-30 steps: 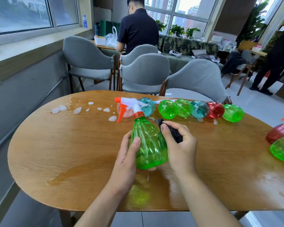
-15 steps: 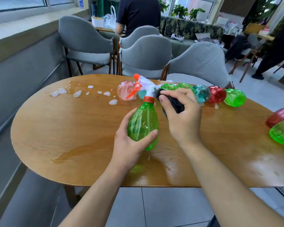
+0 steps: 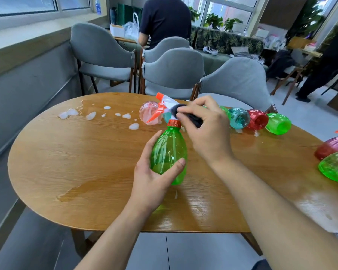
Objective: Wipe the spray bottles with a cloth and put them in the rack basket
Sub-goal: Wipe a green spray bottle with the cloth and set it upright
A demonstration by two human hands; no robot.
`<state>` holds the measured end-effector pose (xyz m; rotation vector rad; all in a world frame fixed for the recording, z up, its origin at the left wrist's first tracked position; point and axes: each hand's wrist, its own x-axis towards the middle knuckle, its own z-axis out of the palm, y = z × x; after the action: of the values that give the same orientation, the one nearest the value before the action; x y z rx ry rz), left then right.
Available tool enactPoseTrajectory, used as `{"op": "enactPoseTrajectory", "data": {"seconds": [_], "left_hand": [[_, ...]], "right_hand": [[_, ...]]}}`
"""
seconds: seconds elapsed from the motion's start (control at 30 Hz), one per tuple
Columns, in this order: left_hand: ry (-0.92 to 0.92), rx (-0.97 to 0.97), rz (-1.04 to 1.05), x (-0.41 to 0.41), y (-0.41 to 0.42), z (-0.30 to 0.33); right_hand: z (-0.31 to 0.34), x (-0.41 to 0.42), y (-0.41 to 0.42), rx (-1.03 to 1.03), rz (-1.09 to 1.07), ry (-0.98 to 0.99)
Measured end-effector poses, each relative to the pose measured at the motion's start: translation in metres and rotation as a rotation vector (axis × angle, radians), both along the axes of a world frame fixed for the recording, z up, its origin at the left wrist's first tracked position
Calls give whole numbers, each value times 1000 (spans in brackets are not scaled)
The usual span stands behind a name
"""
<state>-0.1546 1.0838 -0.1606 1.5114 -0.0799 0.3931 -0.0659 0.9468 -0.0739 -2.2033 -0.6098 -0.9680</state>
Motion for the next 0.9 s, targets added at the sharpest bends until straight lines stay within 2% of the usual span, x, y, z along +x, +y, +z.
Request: {"op": "enactPoseTrajectory", "data": {"seconds": [0.1, 0.23, 0.37, 0.5, 0.67, 0.8, 0.9], "left_hand": [[0, 8, 8, 0, 1, -1], [-3, 16, 2, 0, -1, -1], [1, 28, 7, 0, 0, -3], [-7, 54, 0, 0, 0, -5], [-15, 89, 14, 0, 0, -7], [-24, 124, 16, 1, -3, -8], [-18, 126, 23, 2, -2, -10]], "right_hand": [[2, -4, 3, -118, 62, 21], [16, 7, -2, -37, -65, -6], [11, -7, 11, -224, -11, -4], [26, 3, 8, -115, -96, -29], [26, -2, 19, -273, -11, -49], [35, 8, 18, -136, -76, -93], [31, 3, 25, -251, -3, -77]]}}
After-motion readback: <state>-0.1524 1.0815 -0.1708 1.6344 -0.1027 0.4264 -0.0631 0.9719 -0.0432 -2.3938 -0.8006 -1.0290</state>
